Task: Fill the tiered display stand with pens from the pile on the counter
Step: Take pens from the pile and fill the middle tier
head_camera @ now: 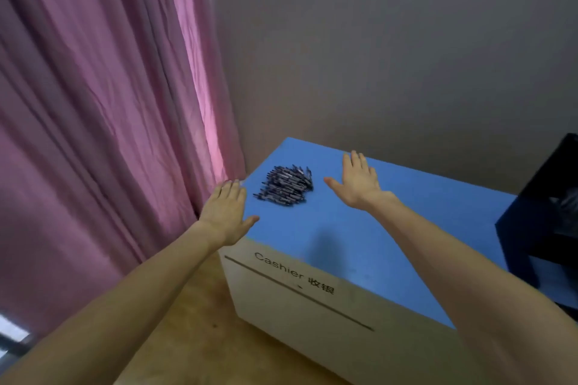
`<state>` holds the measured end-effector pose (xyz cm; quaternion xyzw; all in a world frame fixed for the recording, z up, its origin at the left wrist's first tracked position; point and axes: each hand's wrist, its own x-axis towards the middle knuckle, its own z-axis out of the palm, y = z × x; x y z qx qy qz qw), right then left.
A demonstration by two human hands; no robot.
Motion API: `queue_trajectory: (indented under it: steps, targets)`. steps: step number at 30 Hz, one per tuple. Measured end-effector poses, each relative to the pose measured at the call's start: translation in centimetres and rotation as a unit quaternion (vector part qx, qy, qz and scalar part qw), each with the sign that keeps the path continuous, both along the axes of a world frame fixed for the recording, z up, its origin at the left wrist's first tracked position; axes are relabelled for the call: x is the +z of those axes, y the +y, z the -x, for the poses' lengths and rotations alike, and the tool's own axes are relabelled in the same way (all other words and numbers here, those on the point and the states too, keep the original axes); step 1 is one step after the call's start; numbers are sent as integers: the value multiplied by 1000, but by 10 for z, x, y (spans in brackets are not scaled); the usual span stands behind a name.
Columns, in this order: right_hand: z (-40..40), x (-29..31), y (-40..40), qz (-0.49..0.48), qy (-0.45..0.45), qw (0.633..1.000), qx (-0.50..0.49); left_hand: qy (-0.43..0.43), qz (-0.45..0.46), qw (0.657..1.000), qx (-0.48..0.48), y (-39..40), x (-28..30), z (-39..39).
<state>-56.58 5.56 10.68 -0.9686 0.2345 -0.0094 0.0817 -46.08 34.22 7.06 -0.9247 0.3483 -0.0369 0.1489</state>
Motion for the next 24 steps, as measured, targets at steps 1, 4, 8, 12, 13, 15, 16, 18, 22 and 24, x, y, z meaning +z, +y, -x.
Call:
queue_trajectory:
  steps: [1, 4, 8, 12, 13, 15, 16, 18, 22, 24]
  targets:
    - [-11, -1, 7, -8, 8, 1000, -6, 5, 5, 1000, -5, 6, -1, -16]
    - [-41, -7, 23, -25, 36, 999, -20, 15, 38, 999, -26, 14, -3, -54]
    - [-81, -20, 32, -41, 74, 996, -23, 38, 48, 997, -38, 6, -16, -99]
    - [-120, -40, 22, -110, 112, 987, -36, 67, 43, 994, -70, -17, -31, -142]
    - [-129, -46, 17, -120, 128, 984, -36, 67, 39, 994, -76, -25, -35, -153]
    - [-150, -60, 5, -139, 160, 976, -50, 67, 37, 993, -88, -44, -41, -176]
    - [-163, -66, -4, -142, 171, 973, -60, 64, 33, 993, -96, -54, -44, -188]
    - [-191, -78, -20, -139, 181, 971, -76, 68, 18, 992, -107, -75, -52, -212]
    - [-252, -95, -55, -143, 177, 968, -102, 120, -7, 987, -106, -122, -71, -272]
    - [-277, -105, -73, -157, 178, 964, -117, 145, -31, 983, -105, -146, -79, -305]
